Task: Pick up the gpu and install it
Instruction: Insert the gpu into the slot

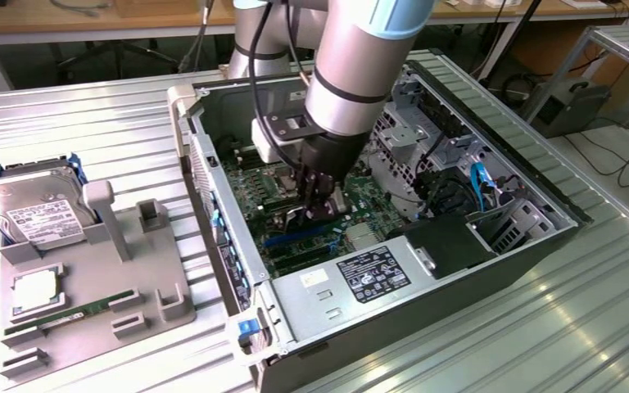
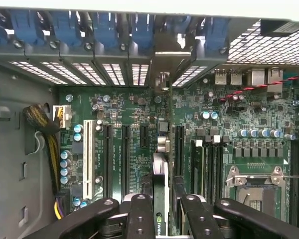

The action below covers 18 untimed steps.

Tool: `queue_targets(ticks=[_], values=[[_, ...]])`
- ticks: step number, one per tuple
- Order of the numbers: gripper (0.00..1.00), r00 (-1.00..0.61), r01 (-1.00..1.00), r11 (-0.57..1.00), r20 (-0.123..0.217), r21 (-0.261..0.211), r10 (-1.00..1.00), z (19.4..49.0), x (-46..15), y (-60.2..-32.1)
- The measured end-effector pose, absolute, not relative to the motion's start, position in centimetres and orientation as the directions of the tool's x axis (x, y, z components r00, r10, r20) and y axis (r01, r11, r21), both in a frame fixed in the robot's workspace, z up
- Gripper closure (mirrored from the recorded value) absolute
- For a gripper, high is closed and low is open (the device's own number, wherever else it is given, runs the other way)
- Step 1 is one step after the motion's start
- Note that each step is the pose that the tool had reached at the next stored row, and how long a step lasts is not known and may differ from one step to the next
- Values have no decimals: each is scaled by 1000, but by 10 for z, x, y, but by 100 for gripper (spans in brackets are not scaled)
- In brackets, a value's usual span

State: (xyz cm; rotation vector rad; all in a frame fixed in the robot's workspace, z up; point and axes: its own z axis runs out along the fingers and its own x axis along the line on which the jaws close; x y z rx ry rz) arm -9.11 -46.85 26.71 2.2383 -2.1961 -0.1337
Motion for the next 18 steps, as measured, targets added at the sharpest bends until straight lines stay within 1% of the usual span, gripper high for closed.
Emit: queue_targets(ticks=[7,8,9,13,14,15,16,18], values=[[74,17,-998,-21,-58,62,-998,258,-92,-469],[74,17,-998,-21,-59,62,-998,265,-91,-469],[74,16,-998,-20,-58,63,-998,256,-91,-469],[74,8,-997,-12,-59,72,-998,257,-85,-469],[74,7,-997,-12,-57,75,-998,254,-85,-469],[74,6,-997,-10,-51,76,-999,259,-84,-469],[74,5,-996,-9,-46,85,-999,255,-84,-469],[74,5,-996,-9,-46,89,-999,252,-92,-469]])
